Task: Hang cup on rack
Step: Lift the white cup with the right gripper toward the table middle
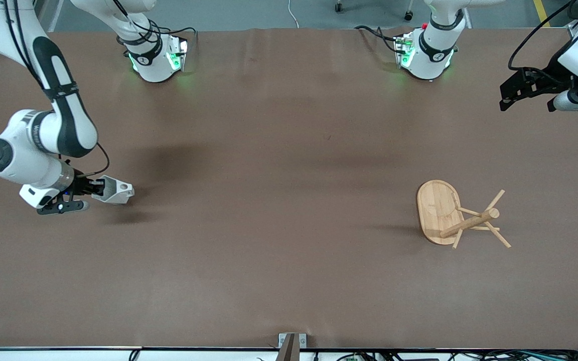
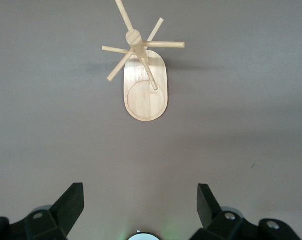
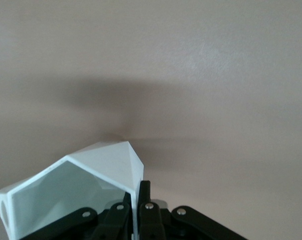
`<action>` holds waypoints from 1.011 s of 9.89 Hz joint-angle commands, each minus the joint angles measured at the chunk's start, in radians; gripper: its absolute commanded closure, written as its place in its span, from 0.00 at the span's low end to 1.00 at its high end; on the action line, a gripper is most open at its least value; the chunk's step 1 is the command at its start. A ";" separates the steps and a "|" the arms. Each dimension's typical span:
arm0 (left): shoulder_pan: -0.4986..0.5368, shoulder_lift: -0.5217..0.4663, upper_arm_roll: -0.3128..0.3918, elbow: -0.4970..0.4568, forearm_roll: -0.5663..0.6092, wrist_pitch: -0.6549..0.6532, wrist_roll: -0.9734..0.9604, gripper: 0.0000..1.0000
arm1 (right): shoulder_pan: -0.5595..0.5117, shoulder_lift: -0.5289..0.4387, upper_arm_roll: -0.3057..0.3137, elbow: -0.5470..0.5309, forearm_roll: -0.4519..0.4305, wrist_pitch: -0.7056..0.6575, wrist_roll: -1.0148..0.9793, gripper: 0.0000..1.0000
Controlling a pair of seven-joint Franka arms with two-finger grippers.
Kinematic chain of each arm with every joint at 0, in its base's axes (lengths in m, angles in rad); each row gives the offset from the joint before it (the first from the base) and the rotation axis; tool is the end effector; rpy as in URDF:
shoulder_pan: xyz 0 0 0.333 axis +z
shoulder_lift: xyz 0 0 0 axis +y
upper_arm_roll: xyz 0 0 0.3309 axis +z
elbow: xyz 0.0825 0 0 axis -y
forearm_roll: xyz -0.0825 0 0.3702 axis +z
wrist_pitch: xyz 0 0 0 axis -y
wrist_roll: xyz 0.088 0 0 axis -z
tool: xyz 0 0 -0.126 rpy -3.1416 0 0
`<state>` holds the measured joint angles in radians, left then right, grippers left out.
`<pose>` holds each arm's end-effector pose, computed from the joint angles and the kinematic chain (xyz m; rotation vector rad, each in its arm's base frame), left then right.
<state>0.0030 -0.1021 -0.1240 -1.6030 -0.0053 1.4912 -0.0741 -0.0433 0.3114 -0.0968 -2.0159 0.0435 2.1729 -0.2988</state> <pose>0.4947 -0.0646 0.6515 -3.1324 0.0730 0.0152 0.5683 -0.0763 0.2913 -3.0891 -0.2068 0.2296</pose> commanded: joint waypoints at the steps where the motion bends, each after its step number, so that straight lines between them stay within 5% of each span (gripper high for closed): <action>1: 0.005 0.024 -0.002 0.001 -0.019 -0.019 0.019 0.00 | 0.031 -0.009 0.012 0.197 0.079 -0.262 0.006 0.98; 3: 0.005 0.024 -0.002 0.002 -0.030 -0.019 0.019 0.00 | 0.083 -0.014 0.045 0.258 0.270 -0.411 0.016 0.99; 6: 0.006 0.024 -0.002 0.000 -0.041 -0.019 0.019 0.00 | 0.167 -0.009 0.109 0.258 0.679 -0.429 0.050 0.99; 10: 0.009 0.024 0.004 -0.005 -0.079 -0.032 0.032 0.00 | 0.191 0.003 0.287 0.258 1.089 -0.423 0.177 1.00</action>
<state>0.0049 -0.0997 -0.1230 -1.6023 -0.0519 1.4792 -0.0714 0.1550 0.3066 0.1469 -1.7623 1.0414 1.7538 -0.1636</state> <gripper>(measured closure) 0.000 0.956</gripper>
